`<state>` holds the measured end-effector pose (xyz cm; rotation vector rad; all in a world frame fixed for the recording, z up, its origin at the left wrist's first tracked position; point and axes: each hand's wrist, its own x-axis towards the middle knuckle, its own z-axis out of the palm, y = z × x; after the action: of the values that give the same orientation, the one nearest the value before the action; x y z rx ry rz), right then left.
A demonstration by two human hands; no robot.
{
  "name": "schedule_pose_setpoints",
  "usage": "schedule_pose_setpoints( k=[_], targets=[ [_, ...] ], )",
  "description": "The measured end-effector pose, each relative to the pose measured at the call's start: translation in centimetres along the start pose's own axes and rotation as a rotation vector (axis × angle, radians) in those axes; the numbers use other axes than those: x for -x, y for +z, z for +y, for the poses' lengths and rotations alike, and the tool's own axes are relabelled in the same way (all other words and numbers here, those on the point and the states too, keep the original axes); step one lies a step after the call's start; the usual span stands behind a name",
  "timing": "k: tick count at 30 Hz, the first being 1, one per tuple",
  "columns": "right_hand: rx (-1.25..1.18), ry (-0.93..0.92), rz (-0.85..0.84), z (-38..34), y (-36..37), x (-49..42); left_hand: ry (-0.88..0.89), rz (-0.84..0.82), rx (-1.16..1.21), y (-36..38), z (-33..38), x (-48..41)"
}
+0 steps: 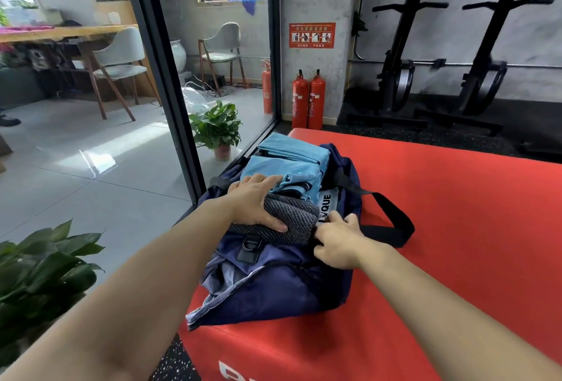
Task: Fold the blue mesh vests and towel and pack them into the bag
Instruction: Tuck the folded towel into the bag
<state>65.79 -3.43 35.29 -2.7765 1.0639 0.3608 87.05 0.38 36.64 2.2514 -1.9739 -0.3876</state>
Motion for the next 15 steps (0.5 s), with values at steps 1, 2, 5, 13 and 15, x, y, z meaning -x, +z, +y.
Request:
schedule_pose_setpoints(
  k=[1,2,5,13,15],
  targets=[
    [-0.006,-0.003,-0.022,0.0,-0.1,0.1,-0.001,-0.001,0.002,0.0,0.0,0.0],
    [-0.018,-0.004,-0.042,-0.1,-0.1,0.3,-0.003,-0.004,0.003,-0.1,-0.1,-0.1],
    [0.051,-0.047,0.017,-0.3,0.4,0.4,-0.010,-0.011,0.001,0.0,-0.1,-0.3],
    [-0.057,-0.181,0.455,0.4,-1.4,1.9,-0.035,0.012,-0.099,0.0,0.9,-0.5],
    [-0.063,-0.217,0.613,0.1,-2.6,2.1,-0.033,0.026,-0.151,0.1,1.2,-0.7]
  ],
)
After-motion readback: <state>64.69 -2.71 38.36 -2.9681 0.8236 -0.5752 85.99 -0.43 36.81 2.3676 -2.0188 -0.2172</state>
